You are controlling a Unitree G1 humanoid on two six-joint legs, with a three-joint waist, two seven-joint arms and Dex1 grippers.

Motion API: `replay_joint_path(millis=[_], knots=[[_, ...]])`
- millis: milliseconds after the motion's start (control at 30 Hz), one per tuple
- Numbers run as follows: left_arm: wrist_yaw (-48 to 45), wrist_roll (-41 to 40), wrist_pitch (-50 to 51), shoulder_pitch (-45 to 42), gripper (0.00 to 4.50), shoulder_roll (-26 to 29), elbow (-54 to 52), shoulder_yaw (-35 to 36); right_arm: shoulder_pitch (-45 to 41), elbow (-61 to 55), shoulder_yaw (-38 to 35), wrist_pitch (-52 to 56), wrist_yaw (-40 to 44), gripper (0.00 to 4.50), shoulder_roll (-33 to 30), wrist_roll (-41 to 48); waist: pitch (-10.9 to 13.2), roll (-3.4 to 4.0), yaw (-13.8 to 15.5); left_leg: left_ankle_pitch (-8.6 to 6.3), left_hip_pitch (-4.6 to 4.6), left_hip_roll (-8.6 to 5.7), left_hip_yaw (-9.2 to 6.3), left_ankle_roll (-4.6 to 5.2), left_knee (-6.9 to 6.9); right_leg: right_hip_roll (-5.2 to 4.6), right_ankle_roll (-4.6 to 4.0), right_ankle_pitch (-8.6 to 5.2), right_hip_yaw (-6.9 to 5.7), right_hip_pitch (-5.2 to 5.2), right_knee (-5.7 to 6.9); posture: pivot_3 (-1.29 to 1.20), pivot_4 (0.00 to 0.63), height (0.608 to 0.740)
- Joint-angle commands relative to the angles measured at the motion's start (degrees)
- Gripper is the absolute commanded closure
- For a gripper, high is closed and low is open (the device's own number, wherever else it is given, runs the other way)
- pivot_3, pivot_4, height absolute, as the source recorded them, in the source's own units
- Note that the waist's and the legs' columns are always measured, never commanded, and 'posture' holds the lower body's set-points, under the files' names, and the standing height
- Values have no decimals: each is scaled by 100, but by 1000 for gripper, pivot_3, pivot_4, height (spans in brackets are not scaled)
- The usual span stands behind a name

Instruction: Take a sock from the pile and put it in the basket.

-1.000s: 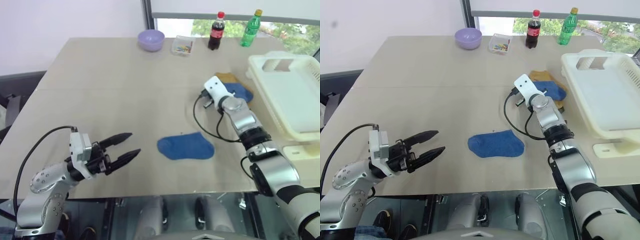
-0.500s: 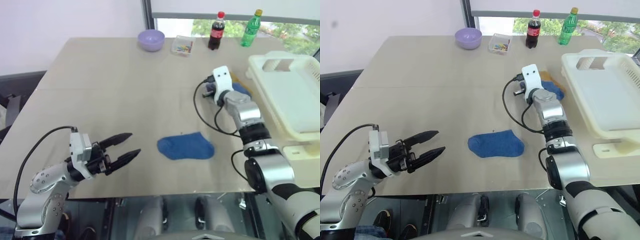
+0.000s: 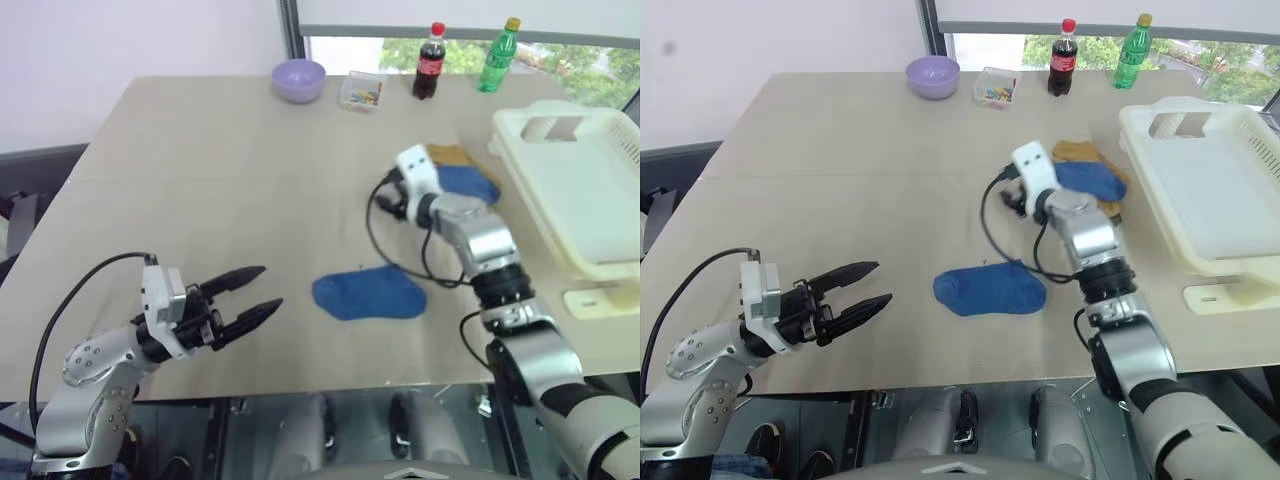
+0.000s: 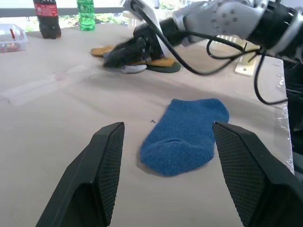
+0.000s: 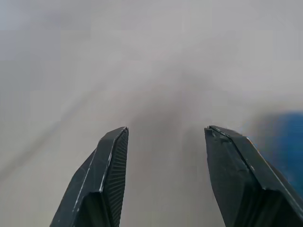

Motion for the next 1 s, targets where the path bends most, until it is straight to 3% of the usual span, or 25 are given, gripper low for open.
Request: replay_joint_path(millis=[33,167,600,700,767,833,1000], knots=[[-1,-13,-66,2,1329,-9,-149,8,-181,-171,-27,-346,-415,1901,-80,-286,0,0,30,0,0,-2,-1,0,1,-1,0,0,0,0,0,0,150,733],[-5,-6,-65,-7,1329,-16,-140,1,-412,215,151,-1001,-800,1901,-389,-820,0,0,48,0,-1,-5,-1,0,4,-4,0,0,-1,0,0,0,150,733],[19,21,-84,-6,1329,-53,-145,-17,-673,1512,38,-1637,-1057,1901,-472,-1096,-1,-1,-76,1,0,-1,5,-1,2,2,-1,1,5,-1,0,0,150,733],[28,26,-82,-3,1329,-55,-150,-13,-738,1692,36,-1727,-1119,2688,-497,-1154,-1,-1,-93,1,1,-1,6,-1,2,2,-1,1,6,-2,0,0,150,733],[31,26,-87,7,1329,-61,-155,-10,-755,1762,27,-1787,-1171,3746,-508,-1183,-1,-1,-97,1,2,-1,6,-1,2,2,-1,1,7,-2,1,0,150,733],[36,29,-86,5,1329,-63,-154,-11,-775,1773,-26,-1820,-1211,4392,-497,-1163,-1,-1,-98,1,2,-1,5,-1,2,2,-1,1,7,-2,1,0,150,733],[33,28,-85,-2,1329,-68,-153,-19,-801,1748,-63,-1829,-1226,4392,-480,-1155,-1,-1,-97,1,1,-1,6,-1,2,2,-1,1,8,-2,1,0,150,733]])
